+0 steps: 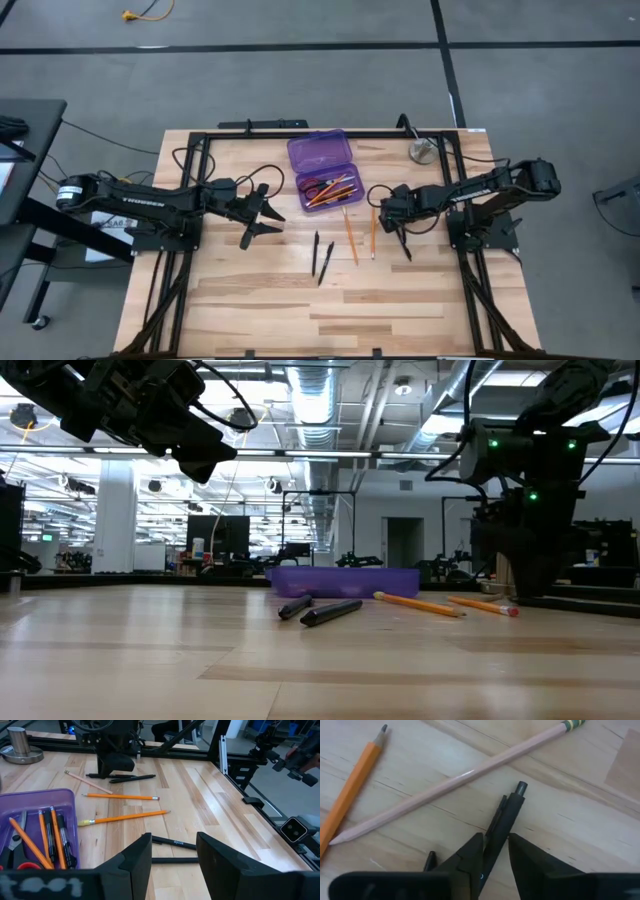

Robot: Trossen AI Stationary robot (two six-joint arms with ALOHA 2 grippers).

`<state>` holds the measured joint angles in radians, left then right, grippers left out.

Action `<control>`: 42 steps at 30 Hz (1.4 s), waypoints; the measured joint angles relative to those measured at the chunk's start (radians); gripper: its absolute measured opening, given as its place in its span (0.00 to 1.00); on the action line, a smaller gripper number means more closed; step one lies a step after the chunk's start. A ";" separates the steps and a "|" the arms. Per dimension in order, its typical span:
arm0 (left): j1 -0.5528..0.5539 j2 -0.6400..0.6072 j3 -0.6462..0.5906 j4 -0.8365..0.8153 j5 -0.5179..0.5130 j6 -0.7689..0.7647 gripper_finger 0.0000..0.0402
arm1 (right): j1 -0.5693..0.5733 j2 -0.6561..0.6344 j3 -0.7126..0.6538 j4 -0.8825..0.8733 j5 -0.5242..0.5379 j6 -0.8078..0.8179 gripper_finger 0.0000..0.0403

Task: Pick & place school supplies into a supply box
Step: Put the black pen into the purple supply box

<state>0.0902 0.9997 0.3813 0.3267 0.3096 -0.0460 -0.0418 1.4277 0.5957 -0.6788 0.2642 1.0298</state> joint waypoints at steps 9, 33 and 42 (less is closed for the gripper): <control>0.000 0.000 0.000 0.000 0.000 0.000 0.36 | 0.000 0.000 0.000 -0.032 0.003 0.002 0.13; 0.000 0.000 0.000 0.000 0.000 0.000 0.36 | -0.001 0.000 0.028 -0.164 0.029 0.071 0.02; 0.000 0.000 0.000 0.000 0.000 0.000 0.36 | 0.000 -0.001 0.120 -0.291 0.088 0.070 0.03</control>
<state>0.0898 0.9997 0.3813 0.3264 0.3100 -0.0456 -0.0422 1.4265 0.7159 -0.9696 0.3520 1.1000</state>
